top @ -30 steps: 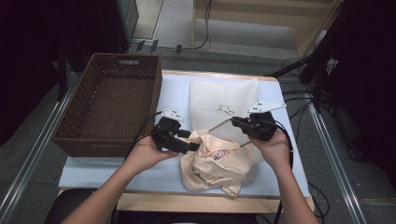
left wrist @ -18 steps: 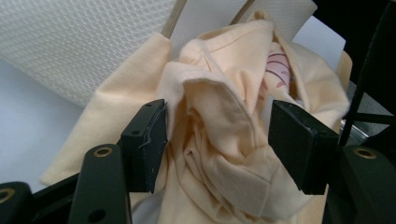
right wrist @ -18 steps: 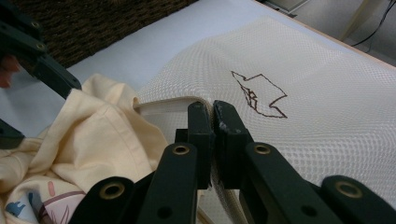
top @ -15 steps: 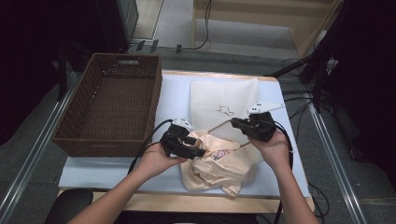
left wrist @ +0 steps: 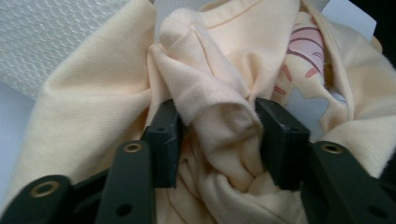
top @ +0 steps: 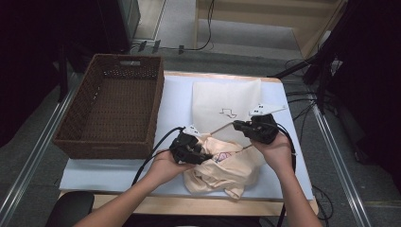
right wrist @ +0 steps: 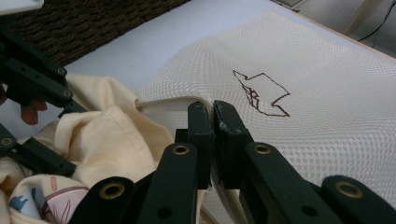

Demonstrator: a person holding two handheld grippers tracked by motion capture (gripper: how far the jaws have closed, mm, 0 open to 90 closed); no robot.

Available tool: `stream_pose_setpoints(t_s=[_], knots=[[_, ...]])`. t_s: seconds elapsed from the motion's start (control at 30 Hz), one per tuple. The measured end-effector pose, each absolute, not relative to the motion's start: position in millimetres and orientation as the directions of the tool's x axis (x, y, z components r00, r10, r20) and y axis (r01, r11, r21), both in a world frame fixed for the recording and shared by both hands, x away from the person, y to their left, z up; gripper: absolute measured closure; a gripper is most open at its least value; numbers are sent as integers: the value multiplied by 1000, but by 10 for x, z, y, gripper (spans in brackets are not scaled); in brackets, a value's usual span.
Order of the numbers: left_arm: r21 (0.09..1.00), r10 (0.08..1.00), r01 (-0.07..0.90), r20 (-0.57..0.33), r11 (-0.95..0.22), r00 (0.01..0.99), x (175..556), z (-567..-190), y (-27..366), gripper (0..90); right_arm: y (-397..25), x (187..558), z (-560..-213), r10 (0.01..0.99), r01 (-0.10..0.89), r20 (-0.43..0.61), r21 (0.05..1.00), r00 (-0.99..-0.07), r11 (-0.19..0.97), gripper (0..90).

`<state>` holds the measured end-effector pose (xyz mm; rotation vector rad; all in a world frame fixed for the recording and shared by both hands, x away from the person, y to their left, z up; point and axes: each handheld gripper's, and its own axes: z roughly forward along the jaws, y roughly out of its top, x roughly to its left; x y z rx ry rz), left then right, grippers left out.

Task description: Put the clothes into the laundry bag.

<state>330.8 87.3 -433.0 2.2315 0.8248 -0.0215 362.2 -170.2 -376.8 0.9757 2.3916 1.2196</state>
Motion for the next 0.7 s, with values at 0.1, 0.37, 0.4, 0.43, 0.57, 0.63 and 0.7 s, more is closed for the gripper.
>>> stream_pose_setpoints(t_s=[0.1,0.37,0.4,0.43,0.57,0.63,0.7], knots=[[651,548,548,-234,-525,803,3295,-4369,832,787,-1706,3625,-3774,681,442,52,796,-730,413,874],[698,516,468,-163,-542,841,3217,-4199,723,846,-1714,3622,-3779,686,448,58,796,-725,406,874],[707,512,460,-161,-537,844,3211,-4161,700,846,-1712,3621,-3778,686,449,59,796,-725,406,874],[713,511,456,-158,-533,845,3208,-4111,667,846,-1710,3620,-3776,687,449,59,797,-724,405,874],[736,503,439,-156,-515,850,3245,-3986,551,846,-1705,3617,-3768,691,455,66,796,-720,399,874],[745,511,437,-151,-504,846,3294,-3947,478,846,-1700,3617,-3767,689,451,63,799,-722,398,874],[742,522,443,-148,-503,840,3347,-3928,416,846,-1696,3614,-3763,690,450,64,801,-721,396,874]])
